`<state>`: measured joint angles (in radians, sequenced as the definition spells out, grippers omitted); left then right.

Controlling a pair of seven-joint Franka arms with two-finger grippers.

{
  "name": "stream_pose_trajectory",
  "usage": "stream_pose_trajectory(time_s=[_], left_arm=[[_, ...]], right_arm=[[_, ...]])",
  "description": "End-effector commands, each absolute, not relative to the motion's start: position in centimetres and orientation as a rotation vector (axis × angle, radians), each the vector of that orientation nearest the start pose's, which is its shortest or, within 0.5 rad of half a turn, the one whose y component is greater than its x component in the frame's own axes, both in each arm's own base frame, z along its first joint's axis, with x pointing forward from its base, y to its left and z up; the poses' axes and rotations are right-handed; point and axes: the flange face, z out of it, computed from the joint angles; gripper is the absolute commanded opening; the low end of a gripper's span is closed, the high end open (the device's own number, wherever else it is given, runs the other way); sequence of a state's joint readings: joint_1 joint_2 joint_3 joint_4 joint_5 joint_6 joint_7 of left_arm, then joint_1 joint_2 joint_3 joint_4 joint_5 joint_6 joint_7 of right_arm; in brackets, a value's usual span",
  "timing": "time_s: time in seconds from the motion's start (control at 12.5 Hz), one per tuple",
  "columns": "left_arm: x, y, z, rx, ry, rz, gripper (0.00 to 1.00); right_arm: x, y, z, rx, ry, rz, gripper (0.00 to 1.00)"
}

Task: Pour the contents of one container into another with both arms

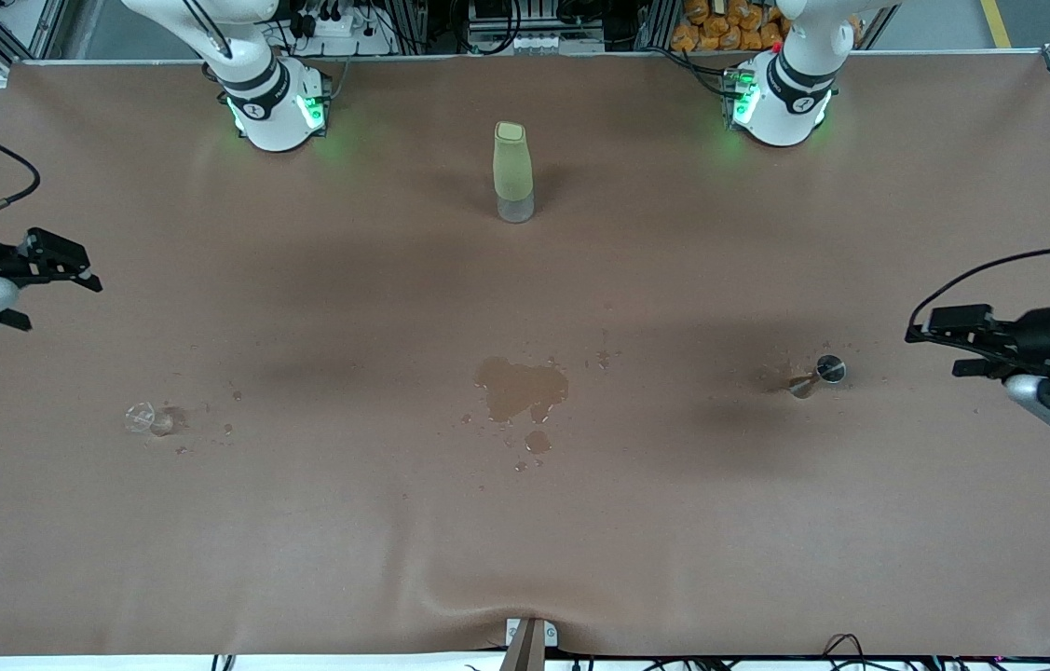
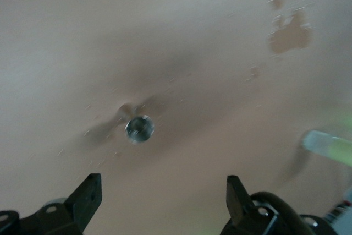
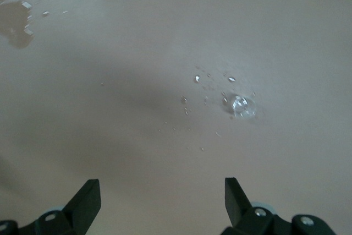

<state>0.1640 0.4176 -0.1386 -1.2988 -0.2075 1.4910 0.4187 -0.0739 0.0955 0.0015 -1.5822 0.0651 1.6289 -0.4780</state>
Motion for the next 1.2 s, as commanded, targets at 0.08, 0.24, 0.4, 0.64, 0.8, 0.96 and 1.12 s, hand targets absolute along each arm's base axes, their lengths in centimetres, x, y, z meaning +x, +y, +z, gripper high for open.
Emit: stream_pose_trajectory(time_s=[0.08, 0.24, 0.4, 0.64, 0.8, 0.96, 1.12], left_arm=[[63.6, -2.2, 53.2, -3.228, 0.361, 0.27, 1.0], [62.9, -3.7, 54.4, -3.188, 0.122, 0.271, 1.0], [62.2, -4.1, 56.4, -3.135, 0.125, 0.221, 1.0], [61.3, -3.0, 59.6, -3.077, 0.122, 0.035, 1.0], [59.1, -3.2, 60.6, -3.075, 0.122, 0.023, 1.0], [56.8, -3.7, 60.5, -3.085, 0.098, 0.008, 1.0], [55.5, -3.3, 61.1, -3.082, 0.083, 0.005, 1.0]], right_arm=[[56.0, -4.4, 58.2, -3.091, -0.156, 0.132, 1.0], [55.2, -5.3, 59.2, -3.088, -0.007, 0.132, 1.0], [54.0, -5.4, 60.3, -3.078, 0.128, 0.158, 1.0], [53.8, -5.8, 61.0, -3.081, 0.158, 0.163, 1.0], [53.7, -6.0, 62.3, -3.093, 0.147, 0.129, 1.0], [53.5, -6.1, 62.8, -3.099, 0.135, 0.115, 1.0], [53.5, -6.2, 63.3, -3.112, 0.067, 0.097, 1.0]])
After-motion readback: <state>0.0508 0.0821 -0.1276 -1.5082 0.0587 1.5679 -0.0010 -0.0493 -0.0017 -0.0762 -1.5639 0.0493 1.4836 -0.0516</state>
